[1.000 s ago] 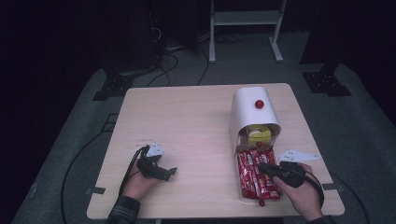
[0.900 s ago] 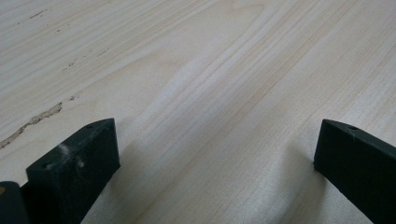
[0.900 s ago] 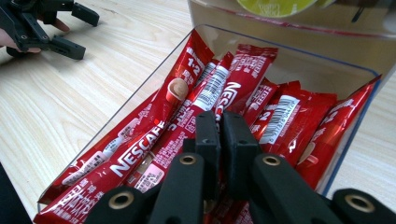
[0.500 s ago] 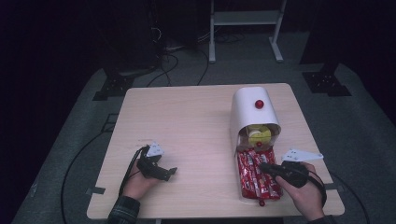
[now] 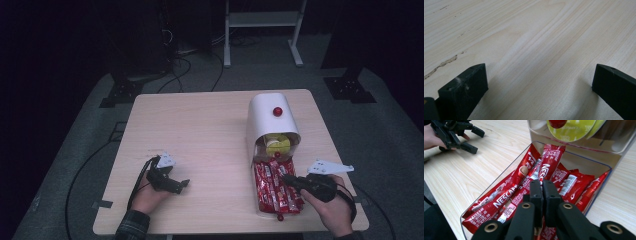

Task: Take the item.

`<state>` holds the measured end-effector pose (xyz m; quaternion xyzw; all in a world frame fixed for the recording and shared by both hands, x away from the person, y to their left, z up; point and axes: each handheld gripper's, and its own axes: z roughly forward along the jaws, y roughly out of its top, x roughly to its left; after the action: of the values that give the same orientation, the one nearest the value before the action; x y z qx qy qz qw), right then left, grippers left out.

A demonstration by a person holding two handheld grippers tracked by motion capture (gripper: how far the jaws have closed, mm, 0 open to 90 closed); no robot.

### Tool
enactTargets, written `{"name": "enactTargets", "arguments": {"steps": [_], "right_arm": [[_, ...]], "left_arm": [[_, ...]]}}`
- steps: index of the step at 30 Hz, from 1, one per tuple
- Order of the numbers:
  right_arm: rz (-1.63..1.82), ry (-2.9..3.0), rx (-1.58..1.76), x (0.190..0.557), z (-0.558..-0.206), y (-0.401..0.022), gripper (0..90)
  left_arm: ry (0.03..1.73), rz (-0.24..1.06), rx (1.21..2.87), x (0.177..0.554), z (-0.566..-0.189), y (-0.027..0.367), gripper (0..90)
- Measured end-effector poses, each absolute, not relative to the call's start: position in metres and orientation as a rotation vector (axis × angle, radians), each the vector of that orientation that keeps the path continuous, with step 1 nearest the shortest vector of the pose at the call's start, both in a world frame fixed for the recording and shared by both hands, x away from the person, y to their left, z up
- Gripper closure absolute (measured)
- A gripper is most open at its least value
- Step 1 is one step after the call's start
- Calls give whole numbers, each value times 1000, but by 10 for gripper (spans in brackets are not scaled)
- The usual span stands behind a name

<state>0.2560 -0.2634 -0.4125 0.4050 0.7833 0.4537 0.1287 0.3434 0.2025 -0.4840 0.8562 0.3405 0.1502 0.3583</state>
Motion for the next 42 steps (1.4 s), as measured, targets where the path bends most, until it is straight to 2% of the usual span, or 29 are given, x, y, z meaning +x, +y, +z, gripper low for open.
{"name": "enactTargets", "arguments": {"steps": [42], "right_arm": [[1292,2188,1258,250,-408,-306,867]], "left_arm": [[878,387,2209,343,-484,203,0]]}}
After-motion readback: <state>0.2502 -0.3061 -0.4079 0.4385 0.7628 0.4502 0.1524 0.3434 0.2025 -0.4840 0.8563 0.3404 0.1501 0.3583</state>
